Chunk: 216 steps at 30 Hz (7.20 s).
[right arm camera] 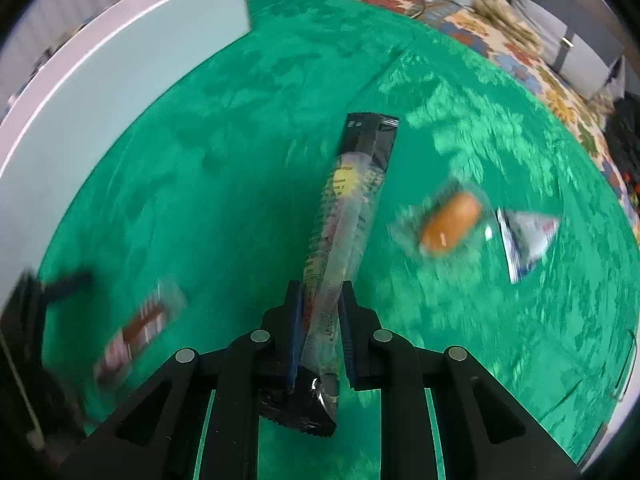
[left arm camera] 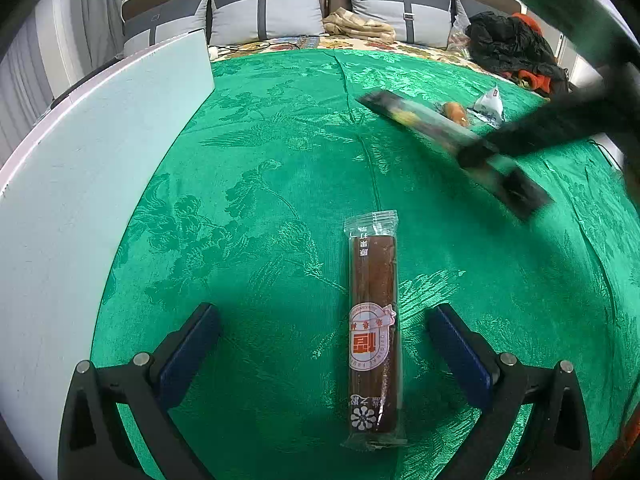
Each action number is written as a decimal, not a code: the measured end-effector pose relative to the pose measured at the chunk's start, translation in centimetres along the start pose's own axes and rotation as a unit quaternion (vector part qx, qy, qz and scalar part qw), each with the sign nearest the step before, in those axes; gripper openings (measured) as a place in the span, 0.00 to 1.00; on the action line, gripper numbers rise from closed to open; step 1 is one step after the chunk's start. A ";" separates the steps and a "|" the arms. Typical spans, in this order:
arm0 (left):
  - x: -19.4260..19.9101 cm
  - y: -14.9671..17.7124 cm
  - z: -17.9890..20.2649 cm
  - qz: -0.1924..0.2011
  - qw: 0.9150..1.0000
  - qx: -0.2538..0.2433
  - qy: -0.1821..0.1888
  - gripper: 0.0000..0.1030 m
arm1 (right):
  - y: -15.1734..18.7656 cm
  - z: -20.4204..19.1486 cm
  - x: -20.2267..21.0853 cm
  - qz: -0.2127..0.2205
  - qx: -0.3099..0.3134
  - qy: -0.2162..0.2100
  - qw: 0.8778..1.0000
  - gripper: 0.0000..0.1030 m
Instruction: Organize snacks
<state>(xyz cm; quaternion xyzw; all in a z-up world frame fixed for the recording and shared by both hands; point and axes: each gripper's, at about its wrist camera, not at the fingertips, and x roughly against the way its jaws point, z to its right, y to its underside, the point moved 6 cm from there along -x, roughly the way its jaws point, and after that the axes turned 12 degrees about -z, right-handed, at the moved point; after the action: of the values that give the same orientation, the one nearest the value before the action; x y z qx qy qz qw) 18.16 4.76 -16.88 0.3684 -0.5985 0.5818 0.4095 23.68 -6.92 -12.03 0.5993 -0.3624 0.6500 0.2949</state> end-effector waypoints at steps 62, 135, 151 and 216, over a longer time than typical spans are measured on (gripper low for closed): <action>0.8 -0.7 3.0 -0.082 0.994 -0.072 0.029 0.71 | 17.2 8.0 4.3 0.113 -0.198 -0.099 0.969 0.73; 14.9 -5.2 -2.8 0.071 0.993 0.044 0.078 0.96 | 17.1 16.8 0.7 0.133 -0.269 0.091 0.950 0.74; 4.8 -8.1 5.8 -0.056 0.995 0.003 0.086 0.96 | 19.0 18.0 -0.2 0.151 -0.310 0.082 0.935 0.77; -3.3 -11.8 8.7 -0.081 0.994 -0.076 0.013 0.42 | 19.2 18.5 -0.1 0.153 -0.325 0.085 0.929 0.77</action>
<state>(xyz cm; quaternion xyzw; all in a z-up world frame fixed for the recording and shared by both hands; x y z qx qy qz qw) 29.73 -4.62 -15.13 0.3762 -0.6039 0.5037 0.4900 18.44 -32.98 -14.05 0.3504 -0.6142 0.5827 0.4005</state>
